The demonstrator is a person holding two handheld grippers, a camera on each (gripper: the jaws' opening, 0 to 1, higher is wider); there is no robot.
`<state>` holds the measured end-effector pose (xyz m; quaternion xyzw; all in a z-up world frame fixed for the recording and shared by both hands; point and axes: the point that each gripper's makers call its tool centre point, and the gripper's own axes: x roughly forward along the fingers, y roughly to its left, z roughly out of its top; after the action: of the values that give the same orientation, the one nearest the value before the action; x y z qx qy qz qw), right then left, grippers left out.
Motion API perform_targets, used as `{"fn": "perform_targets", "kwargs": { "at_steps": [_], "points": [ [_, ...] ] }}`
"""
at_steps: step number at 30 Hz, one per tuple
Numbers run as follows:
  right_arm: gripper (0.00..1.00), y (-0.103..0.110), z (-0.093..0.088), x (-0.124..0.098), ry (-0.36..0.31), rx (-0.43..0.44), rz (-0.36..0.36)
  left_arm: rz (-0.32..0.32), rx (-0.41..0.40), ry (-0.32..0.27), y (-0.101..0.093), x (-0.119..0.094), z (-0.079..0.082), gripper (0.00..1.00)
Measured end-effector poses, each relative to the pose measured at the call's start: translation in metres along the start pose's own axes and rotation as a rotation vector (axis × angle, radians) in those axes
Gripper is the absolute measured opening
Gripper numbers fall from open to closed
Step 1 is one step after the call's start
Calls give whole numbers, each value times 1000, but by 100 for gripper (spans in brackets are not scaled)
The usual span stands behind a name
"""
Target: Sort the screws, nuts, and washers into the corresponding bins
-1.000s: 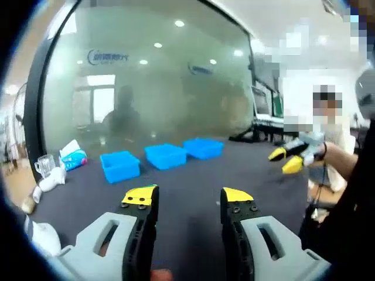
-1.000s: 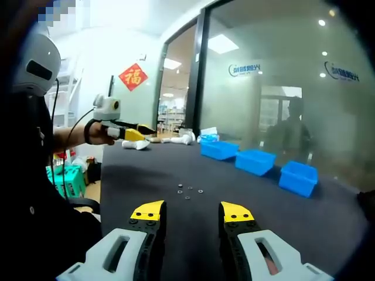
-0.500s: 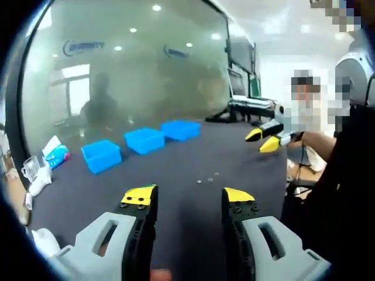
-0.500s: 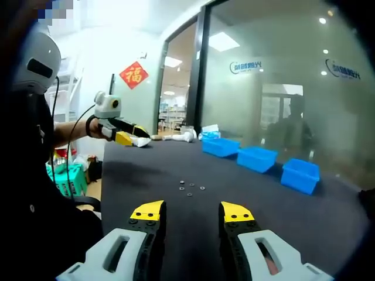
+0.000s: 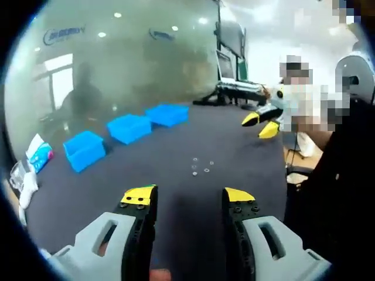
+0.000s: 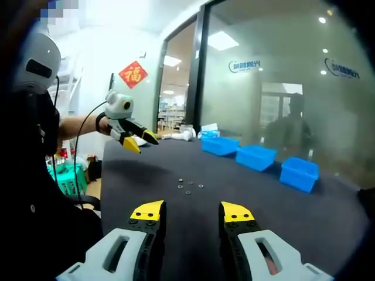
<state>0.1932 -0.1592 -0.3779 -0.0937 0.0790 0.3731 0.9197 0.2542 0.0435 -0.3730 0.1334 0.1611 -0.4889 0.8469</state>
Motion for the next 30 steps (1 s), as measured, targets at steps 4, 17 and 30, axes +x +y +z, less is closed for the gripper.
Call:
{"fn": "perform_targets", "kwargs": {
  "at_steps": [4, 17, 30],
  "points": [
    [33, -2, -2, -2, -1, 6, -6, -32, -5, 9, 2, 11, 6, 42],
    [33, -7, -6, -7, 11, 8, -17, -132, 43, 128, 0, 53, 6, 41],
    [32, -5, -9, -6, 15, 13, -17, -197, 46, 238, -9, 83, -7, 34]
  ]
}}
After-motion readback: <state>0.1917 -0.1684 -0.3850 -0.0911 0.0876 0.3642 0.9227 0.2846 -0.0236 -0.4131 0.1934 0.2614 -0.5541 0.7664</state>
